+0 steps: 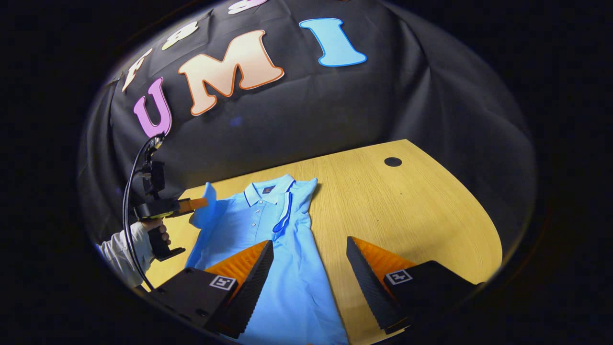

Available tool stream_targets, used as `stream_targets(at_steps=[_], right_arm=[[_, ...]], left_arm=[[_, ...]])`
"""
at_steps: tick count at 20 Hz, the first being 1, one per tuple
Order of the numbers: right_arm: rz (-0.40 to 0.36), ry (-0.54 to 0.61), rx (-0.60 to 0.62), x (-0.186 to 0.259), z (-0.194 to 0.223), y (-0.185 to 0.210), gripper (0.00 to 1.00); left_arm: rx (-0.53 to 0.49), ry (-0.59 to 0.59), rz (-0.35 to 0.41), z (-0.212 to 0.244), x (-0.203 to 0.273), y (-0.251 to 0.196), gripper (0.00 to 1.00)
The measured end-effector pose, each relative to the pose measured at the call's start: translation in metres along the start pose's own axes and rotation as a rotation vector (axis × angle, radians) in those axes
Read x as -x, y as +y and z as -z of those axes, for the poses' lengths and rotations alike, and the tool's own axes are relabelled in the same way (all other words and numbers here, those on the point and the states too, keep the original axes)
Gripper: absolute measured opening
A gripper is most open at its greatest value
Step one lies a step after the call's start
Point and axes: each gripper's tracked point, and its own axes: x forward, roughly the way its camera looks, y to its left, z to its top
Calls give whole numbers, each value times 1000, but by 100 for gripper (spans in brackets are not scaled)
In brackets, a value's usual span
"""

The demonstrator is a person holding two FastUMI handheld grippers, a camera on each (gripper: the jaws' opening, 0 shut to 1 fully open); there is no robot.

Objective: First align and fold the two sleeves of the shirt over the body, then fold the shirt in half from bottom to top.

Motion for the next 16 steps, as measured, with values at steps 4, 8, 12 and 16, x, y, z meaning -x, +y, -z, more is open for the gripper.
stream_targets(at_steps=[4, 8, 12, 16], right_arm=[[-1, -8, -14, 2, 1, 7, 97], [14, -5, -12, 1, 5, 8, 97], [45, -13, -3, 0, 8, 7, 97], [55, -59, 9, 12, 3, 7, 97]], left_arm=[[-3, 42, 49, 14, -13, -32, 0], [-11, 76, 78, 30, -26, -44, 0], [-7, 82, 115, 34, -23, -49, 14], [-4, 17, 139, 24, 8, -47, 80]])
